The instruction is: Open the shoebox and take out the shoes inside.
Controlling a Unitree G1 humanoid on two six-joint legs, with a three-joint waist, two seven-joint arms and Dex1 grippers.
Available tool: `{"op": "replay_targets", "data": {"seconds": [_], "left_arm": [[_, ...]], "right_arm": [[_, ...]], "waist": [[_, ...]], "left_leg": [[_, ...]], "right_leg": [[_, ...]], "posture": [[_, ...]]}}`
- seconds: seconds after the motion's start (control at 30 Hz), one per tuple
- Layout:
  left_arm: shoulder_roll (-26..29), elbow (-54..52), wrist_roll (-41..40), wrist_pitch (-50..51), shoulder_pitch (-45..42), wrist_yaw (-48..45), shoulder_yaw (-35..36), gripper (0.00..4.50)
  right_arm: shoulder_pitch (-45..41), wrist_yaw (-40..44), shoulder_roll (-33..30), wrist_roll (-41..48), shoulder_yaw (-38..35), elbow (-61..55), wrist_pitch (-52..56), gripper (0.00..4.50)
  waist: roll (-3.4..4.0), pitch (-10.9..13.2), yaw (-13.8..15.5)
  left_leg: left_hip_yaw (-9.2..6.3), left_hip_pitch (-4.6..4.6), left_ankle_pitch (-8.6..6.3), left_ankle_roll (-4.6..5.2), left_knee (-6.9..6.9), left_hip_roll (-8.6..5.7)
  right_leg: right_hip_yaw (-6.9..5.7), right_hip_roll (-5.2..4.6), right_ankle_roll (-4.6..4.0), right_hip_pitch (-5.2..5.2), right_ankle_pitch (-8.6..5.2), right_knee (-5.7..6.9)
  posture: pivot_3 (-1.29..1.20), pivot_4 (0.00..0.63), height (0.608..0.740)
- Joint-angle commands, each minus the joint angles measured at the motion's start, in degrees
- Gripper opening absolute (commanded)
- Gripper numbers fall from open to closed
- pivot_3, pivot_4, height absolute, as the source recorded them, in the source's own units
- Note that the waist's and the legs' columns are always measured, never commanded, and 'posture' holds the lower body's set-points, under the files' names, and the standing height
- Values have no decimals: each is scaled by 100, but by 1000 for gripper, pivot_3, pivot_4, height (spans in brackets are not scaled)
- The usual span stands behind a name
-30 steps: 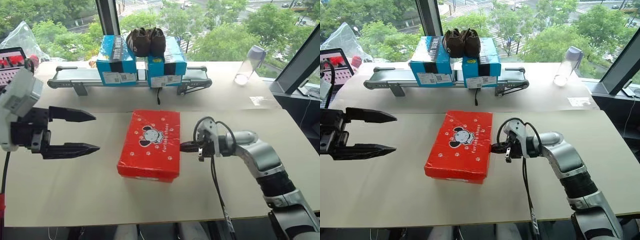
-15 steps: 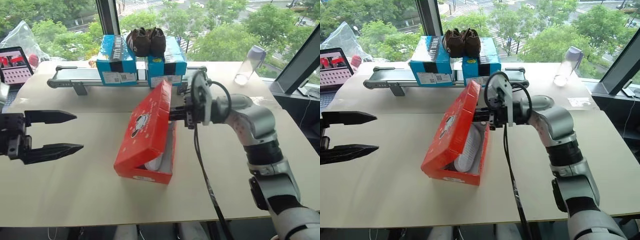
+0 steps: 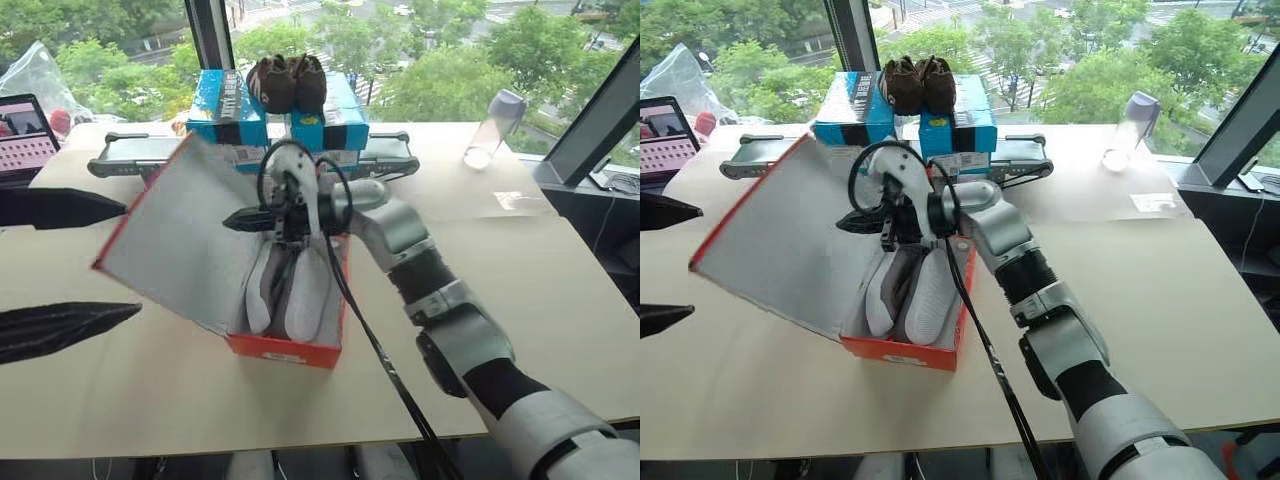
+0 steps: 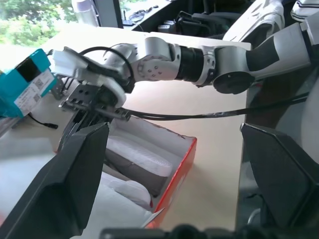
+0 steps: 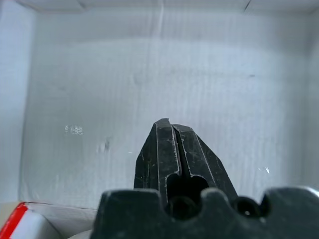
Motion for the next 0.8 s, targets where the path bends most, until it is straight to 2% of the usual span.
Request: {"op": "replay_targets", "data": {"seconds": [0.03,0.2,0.33,0.43,0.5,0.53,0.57,0.6,0.7,0.8], "left_arm": [[50,-11,-105,14,-30,107,72,4500],[-142,7,302,-517,126,-48,-640,4500],[-265,63,716,-1068,189,-258,-1360,4500],[-274,257,1095,-1591,114,-429,-2099,4500],[-238,432,1438,-1960,79,-619,-2582,4500],[-219,521,1569,-2102,52,-706,-2774,4500],[-199,600,1684,-2224,27,-789,-2931,4500],[-177,672,1802,-2349,3,-885,-3078,4500],[-126,908,2108,-2681,-141,-1093,-3509,4500],[-91,1107,2391,-2935,-288,-1225,-3847,4500]], "right_arm": [[-205,-64,-95,-64,-198,-180,-85,50],[-77,-966,-653,-94,-696,-1132,959,50],[330,-756,-1345,278,-659,-2503,2396,50],[682,-683,-1939,484,-527,-3536,3452,785],[849,-796,-2133,657,-562,-4043,4047,1617],[918,-858,-2207,717,-562,-4257,4301,1803],[970,-926,-2263,723,-529,-4410,4449,2086],[1017,-988,-2294,754,-507,-4525,4575,2554],[1171,-1117,-2354,801,-371,-4789,4788,3443],[1283,-1087,-2491,640,77,-4854,4498,4476]], "waist": [[-1,0,4],[1,2,39],[-2,0,63],[-1,1,31],[1,2,39],[1,2,31],[1,2,18],[1,2,11],[1,2,12],[1,2,29]], "left_leg": [[0,0,0,0,0,0],[0,-1,0,-2,-1,-1],[0,-1,0,-2,-4,-2],[2,-1,0,-2,-10,-2],[2,0,0,-2,-12,-2],[3,0,0,-2,-13,-2],[3,-1,0,-2,-12,-1],[3,0,0,-2,-12,-1],[3,-1,0,-1,-12,0],[3,-4,0,-2,-11,-1]], "right_leg": [[0,0,0,0,0,0],[0,-2,-2,-1,1,-1],[-1,-2,-5,-1,0,-3],[1,-1,-7,-4,-1,-4],[2,-1,-10,-7,-3,-1],[2,0,-11,-7,-3,0],[2,1,-12,-10,-3,1],[3,2,-12,-11,-3,1],[3,3,-11,-10,-4,0],[3,1,-11,-11,-4,-3]], "posture": [[0,150,740],[0,150,740],[0,150,740],[0,150,740],[0,150,740],[0,150,740],[0,150,740],[0,150,740],[0,150,740],[0,150,740]]}}
